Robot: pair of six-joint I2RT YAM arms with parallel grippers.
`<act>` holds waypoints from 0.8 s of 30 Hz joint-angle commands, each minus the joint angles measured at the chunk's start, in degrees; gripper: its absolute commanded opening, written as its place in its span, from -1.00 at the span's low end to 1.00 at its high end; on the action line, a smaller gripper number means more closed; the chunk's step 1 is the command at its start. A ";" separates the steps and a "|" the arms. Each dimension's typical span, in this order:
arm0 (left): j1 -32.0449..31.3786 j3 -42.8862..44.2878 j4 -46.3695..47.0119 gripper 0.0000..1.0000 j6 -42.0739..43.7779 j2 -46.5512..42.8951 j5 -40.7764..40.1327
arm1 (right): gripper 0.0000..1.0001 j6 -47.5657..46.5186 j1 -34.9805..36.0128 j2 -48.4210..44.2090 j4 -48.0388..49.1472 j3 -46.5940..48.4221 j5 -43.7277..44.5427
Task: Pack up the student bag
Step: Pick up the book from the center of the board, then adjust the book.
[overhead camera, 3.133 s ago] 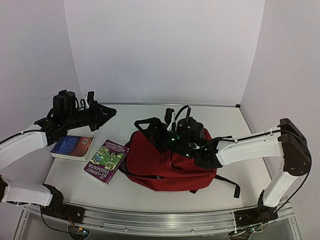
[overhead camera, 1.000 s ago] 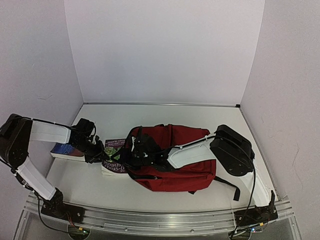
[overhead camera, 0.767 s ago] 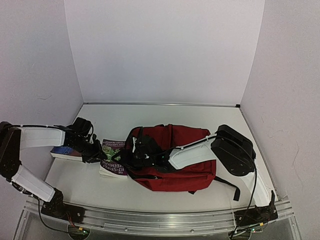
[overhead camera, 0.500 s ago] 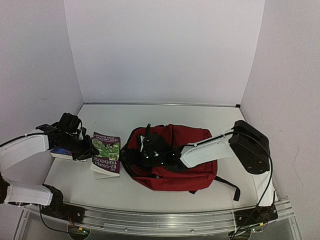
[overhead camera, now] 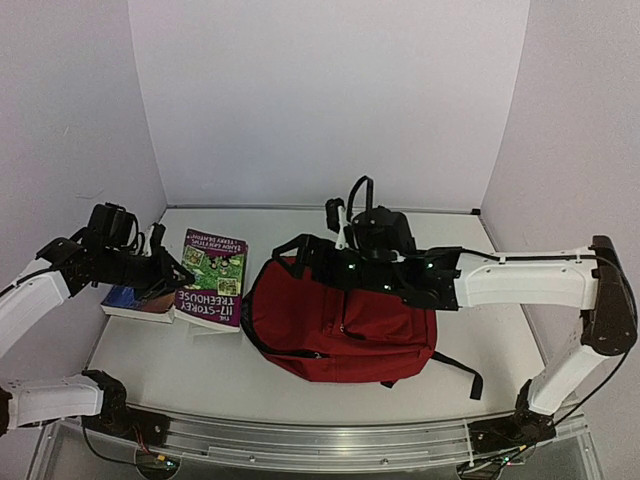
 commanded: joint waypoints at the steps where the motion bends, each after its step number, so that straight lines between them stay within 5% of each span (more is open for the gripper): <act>1: -0.58 4.28 11.93 -1.00 2.71 1.36 13.78 | 0.97 -4.17 -2.11 -4.87 -5.73 -2.64 1.90; 20: -18.53 14.71 11.48 -1.00 12.82 17.63 25.42 | 0.96 -14.75 -16.81 -11.58 -14.39 -3.64 -37.33; 24: -20.91 16.29 12.23 -0.99 13.59 19.05 26.60 | 0.97 -16.38 -16.81 -10.32 -17.69 -2.70 -37.68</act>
